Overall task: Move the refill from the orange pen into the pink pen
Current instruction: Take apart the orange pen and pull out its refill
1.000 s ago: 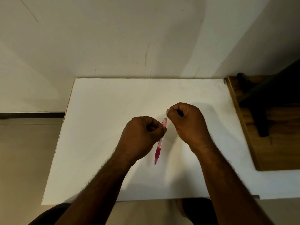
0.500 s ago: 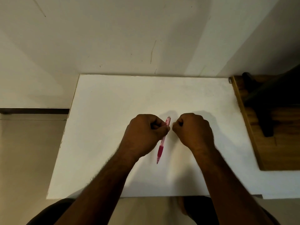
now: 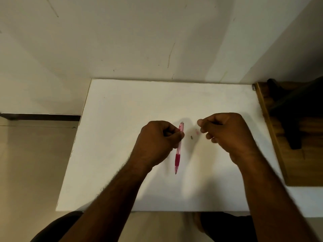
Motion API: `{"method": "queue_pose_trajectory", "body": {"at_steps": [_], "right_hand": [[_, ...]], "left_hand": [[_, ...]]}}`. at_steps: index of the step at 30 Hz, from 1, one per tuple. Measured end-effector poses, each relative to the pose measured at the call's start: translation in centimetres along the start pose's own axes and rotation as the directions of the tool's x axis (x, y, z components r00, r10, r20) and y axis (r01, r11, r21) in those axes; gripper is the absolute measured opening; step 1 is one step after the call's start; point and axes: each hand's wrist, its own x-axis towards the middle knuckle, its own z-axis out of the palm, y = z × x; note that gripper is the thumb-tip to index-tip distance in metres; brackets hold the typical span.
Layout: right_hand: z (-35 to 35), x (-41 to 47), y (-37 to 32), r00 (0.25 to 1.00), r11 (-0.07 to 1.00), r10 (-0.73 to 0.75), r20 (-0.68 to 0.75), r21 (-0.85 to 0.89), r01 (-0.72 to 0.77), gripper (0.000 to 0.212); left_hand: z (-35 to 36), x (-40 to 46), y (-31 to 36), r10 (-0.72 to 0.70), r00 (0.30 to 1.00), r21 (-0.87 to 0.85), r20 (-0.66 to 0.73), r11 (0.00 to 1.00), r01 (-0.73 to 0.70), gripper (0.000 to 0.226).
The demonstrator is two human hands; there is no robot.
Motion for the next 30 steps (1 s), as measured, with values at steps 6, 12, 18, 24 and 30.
{"method": "queue_pose_trajectory", "body": {"at_steps": [6, 12, 18, 24, 30], "right_hand": [[2.0, -2.0, -1.0, 0.931, 0.996, 0.088, 0.354, -0.031, -0.082, 0.010], [3.0, -1.9, -0.7, 0.965, 0.965, 0.133, 0.227, -0.250, -0.075, 0.018], [5.2, -1.7, 0.8, 0.988, 0.810, 0.093, 0.121, -0.586, -0.004, 0.029], [5.9, -1.3, 1.3, 0.995, 0.744, 0.047, 0.089, -0.667, 0.024, 0.036], [4.3, -0.9, 0.8, 0.999, 0.897, -0.050, -0.015, -0.440, 0.039, 0.029]], "left_hand": [[0.4, 0.4, 0.0, -0.009, 1.000, -0.056, -0.006, 0.998, 0.009, 0.013], [0.8, 1.0, -1.1, 0.003, 0.987, 0.290, -0.161, 0.956, 0.045, 0.025], [0.0, 1.3, -2.7, -0.009, 0.964, 0.614, -0.267, 0.769, 0.178, 0.039], [0.2, 1.3, -2.8, -0.072, 0.975, 0.662, -0.210, 0.723, 0.196, 0.033], [-0.3, 1.0, -2.1, -0.027, 0.982, 0.652, -0.185, 0.744, 0.143, 0.019]]}}
